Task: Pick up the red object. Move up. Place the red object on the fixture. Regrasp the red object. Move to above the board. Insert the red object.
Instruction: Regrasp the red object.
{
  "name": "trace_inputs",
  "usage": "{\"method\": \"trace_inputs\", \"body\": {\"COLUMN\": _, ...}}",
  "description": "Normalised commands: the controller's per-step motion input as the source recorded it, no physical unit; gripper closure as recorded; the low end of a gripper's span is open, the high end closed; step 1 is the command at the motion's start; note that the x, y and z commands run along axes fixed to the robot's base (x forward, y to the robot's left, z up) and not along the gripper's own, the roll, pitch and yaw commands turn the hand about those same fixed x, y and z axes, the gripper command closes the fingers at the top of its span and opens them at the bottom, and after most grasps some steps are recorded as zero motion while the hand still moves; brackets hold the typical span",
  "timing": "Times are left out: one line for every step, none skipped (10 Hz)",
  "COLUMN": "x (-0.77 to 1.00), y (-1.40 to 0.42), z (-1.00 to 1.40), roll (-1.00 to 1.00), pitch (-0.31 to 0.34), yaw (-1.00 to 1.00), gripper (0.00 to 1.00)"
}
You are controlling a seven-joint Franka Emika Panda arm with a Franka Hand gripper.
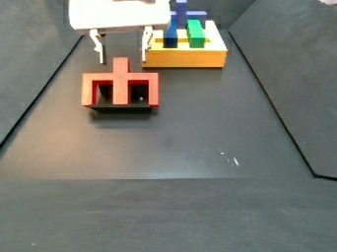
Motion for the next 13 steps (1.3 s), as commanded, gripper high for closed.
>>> {"method": "trace_inputs", "body": {"x": 0.17, "y": -0.13, "z": -0.26, "roll": 0.53, "pitch": 0.171, "yaw": 0.0, "gripper": 0.0}}
{"method": "trace_inputs", "body": {"x": 0.28, "y": -0.07, "z": -0.31, "roll": 0.5, "pitch": 0.209, "yaw": 0.0, "gripper": 0.0}}
{"method": "trace_inputs", "body": {"x": 0.31, "y": 0.0, "z": -0.1, "roll": 0.44, "pitch": 0.34, "yaw": -0.02, "gripper": 0.0}}
{"method": "trace_inputs", "body": {"x": 0.22, "y": 0.0, "z": -0.06, "roll": 0.42, "pitch": 0.263, "yaw": 0.0, "gripper": 0.0}}
{"method": "trace_inputs", "body": {"x": 0.16, "y": 0.0, "z": 0.0, "roll": 0.34, "pitch": 0.223, "yaw": 0.01, "gripper": 0.0}}
{"method": "trace_inputs", "body": {"x": 0.07, "y": 0.0, "z": -0.02, "roll": 0.29, "pitch": 0.129, "yaw": 0.06, "gripper": 0.0}}
{"method": "trace_inputs", "body": {"x": -0.03, "y": 0.0, "z": -0.1, "roll": 0.06, "pitch": -0.046, "yaw": 0.05, "gripper": 0.0}}
{"method": "trace_inputs", "body": {"x": -0.15, "y": 0.0, "z": -0.07, "roll": 0.0, "pitch": -0.16, "yaw": 0.06, "gripper": 0.0}}
{"method": "trace_inputs", "body": {"x": -0.1, "y": 0.0, "z": -0.04, "roll": 0.0, "pitch": -0.154, "yaw": 0.05, "gripper": 0.0}}
{"method": "trace_inputs", "body": {"x": -0.11, "y": 0.0, "z": -0.05, "roll": 0.0, "pitch": -0.177, "yaw": 0.06, "gripper": 0.0}}
{"method": "trace_inputs", "body": {"x": -0.12, "y": 0.0, "z": -0.09, "roll": 0.0, "pitch": -0.191, "yaw": 0.04, "gripper": 0.0}}
{"method": "trace_inputs", "body": {"x": 0.0, "y": 0.0, "z": 0.0, "roll": 0.0, "pitch": 0.0, "yaw": 0.0, "gripper": 0.0}}
{"method": "trace_inputs", "body": {"x": 0.0, "y": 0.0, "z": 0.0, "roll": 0.0, "pitch": 0.0, "yaw": 0.0, "gripper": 1.0}}
